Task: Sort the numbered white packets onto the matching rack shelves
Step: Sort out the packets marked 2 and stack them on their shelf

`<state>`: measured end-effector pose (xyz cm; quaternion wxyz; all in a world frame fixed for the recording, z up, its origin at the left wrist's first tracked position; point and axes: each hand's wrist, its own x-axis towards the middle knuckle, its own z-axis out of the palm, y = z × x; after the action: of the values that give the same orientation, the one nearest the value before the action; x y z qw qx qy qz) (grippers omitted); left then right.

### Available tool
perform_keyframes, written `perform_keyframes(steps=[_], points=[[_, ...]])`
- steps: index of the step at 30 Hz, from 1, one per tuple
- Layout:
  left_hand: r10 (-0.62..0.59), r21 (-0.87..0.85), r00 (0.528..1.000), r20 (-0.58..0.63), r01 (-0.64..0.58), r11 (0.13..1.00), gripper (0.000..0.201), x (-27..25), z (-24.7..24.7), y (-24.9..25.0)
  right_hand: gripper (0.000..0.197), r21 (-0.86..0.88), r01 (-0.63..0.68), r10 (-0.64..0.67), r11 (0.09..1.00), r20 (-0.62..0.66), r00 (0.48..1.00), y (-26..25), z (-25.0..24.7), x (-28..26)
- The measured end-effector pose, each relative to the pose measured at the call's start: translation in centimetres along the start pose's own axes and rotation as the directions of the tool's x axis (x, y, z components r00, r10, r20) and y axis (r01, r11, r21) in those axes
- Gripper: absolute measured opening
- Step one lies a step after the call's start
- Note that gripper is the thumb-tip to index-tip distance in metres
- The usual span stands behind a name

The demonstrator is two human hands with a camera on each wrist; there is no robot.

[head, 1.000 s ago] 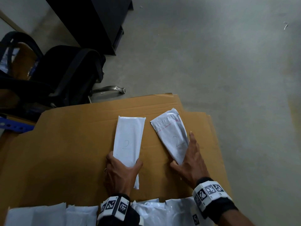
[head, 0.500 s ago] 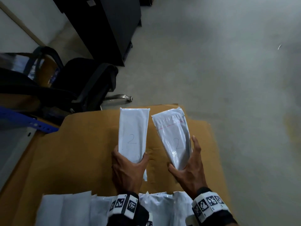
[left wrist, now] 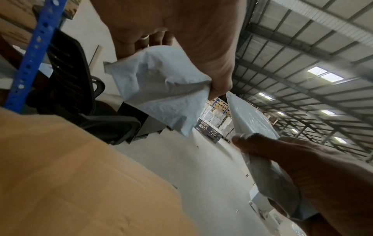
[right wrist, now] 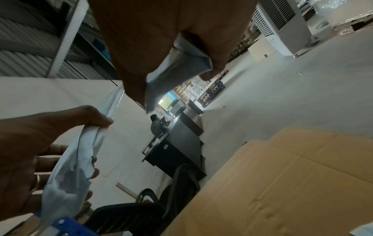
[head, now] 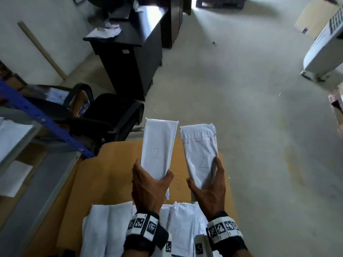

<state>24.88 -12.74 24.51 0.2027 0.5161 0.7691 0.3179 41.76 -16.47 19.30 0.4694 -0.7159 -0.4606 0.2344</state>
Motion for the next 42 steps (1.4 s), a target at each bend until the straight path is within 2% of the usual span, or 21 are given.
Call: perform_keyframes(steps=[7,13,18,28,33,38,42], points=[[0.036,-0.059,0.997,-0.061,-0.040,0.997,0.104,-2.1,-6.5,2.5,0.115,0.064,0.077,-0.075,0.995,-0.025,0.997,-6.9,-1.8,-2.2],[-0.010,-0.146,0.978,-0.210,-0.021,0.989,0.102,-6.0,-10.3,3.9,0.114,0.125,0.193,-0.194,0.973,-0.008,0.981,-9.6,-3.9,-3.5],[-0.052,-0.137,0.957,-0.285,0.013,0.990,0.103,-9.2,-13.1,3.5,0.116,0.169,0.244,-0.249,0.955,0.012,0.968,-11.6,-5.0,-4.9],[-0.180,-0.144,0.874,-0.452,0.128,0.981,0.100,-14.9,-18.3,-0.6,0.118,0.294,0.231,-0.288,0.927,0.166,0.943,-14.0,-3.3,-10.0],[-0.221,-0.161,0.829,-0.515,0.160,0.974,0.102,-15.7,-21.0,-2.6,0.115,0.329,0.257,-0.337,0.909,0.216,0.916,-16.0,-1.9,-12.6],[-0.232,-0.195,0.816,-0.530,0.149,0.969,0.102,-15.1,-23.9,-5.3,0.113,0.348,0.283,-0.366,0.894,0.202,0.908,-18.5,0.3,-14.9],[-0.207,-0.156,0.815,-0.541,0.145,0.977,0.101,-14.7,-27.1,-8.2,0.112,0.354,0.278,-0.359,0.893,0.189,0.914,-20.7,2.8,-17.6]])
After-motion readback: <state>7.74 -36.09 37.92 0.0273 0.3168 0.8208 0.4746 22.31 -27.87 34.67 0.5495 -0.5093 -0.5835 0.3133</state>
